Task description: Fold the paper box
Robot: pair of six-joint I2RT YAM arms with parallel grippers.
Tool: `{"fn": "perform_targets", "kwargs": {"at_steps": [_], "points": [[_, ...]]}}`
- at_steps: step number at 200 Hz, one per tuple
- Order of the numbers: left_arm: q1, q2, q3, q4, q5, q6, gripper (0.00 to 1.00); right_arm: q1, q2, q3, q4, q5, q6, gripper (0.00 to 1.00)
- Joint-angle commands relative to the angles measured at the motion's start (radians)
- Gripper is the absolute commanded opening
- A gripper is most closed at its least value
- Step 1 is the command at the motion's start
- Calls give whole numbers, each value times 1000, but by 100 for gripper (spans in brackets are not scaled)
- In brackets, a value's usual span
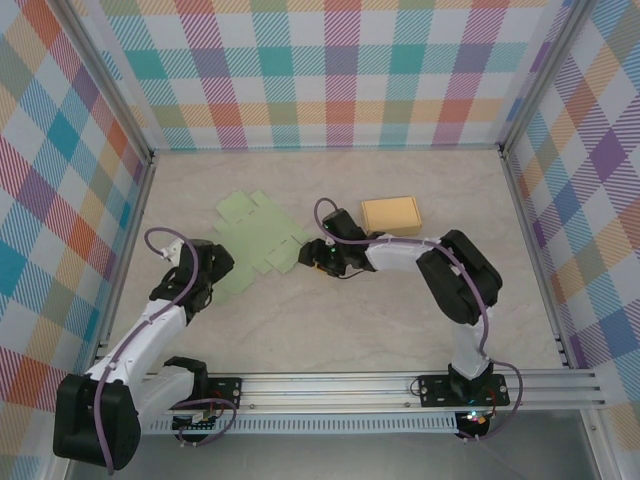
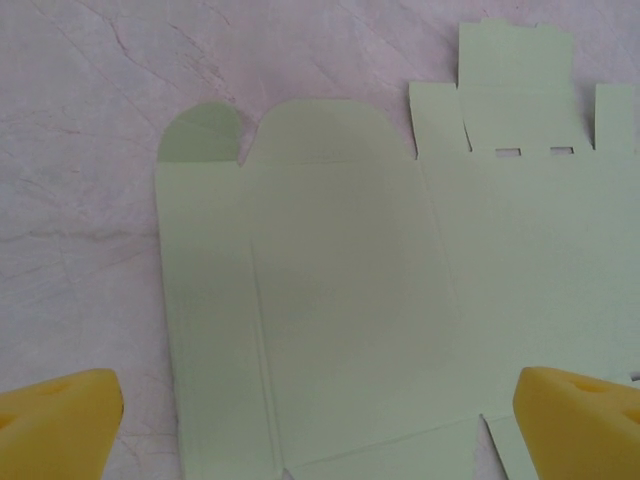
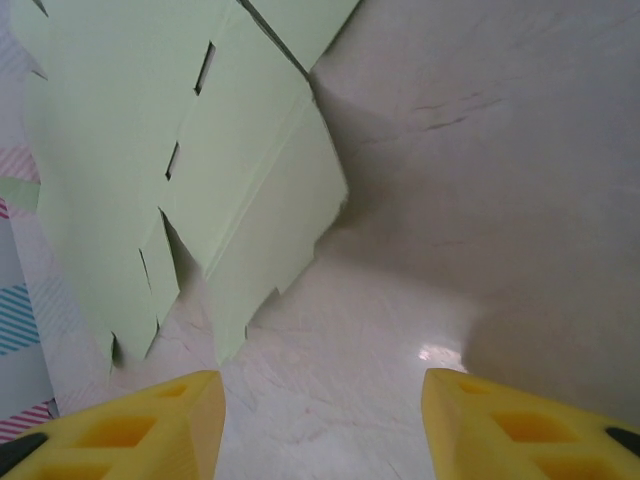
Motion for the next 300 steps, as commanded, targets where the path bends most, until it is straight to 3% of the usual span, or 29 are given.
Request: {"fn": "perform_targets", "kwargs": {"at_steps": [1, 73, 94, 122, 139, 205, 259, 289, 300], "points": [[22, 29, 5, 46, 20, 13, 100, 16, 42, 55, 63, -3, 62, 52], [22, 49, 13, 50, 51, 23, 100, 32, 170, 162, 88, -18, 103, 45], [23, 46, 14, 44, 57, 24, 100, 33, 199, 190, 83, -3, 100, 37], [23, 37, 18, 39, 77, 29, 100, 33, 204, 214, 44, 44, 41, 17], [23, 18, 22, 39, 97, 39, 100, 33, 167, 211, -5, 90, -44, 0], [25, -56, 89, 109, 222, 102, 100, 31, -131, 49, -85, 272, -562, 0], [27, 22, 225, 224, 335, 307, 100, -8, -401, -111, -129, 284, -907, 0], [28, 136, 334, 296, 532, 489, 99, -39, -510, -193, -134, 222, -1073, 0], [28, 190, 383, 301, 636, 597, 93, -46, -536, -213, -139, 212, -1116, 0]]}}
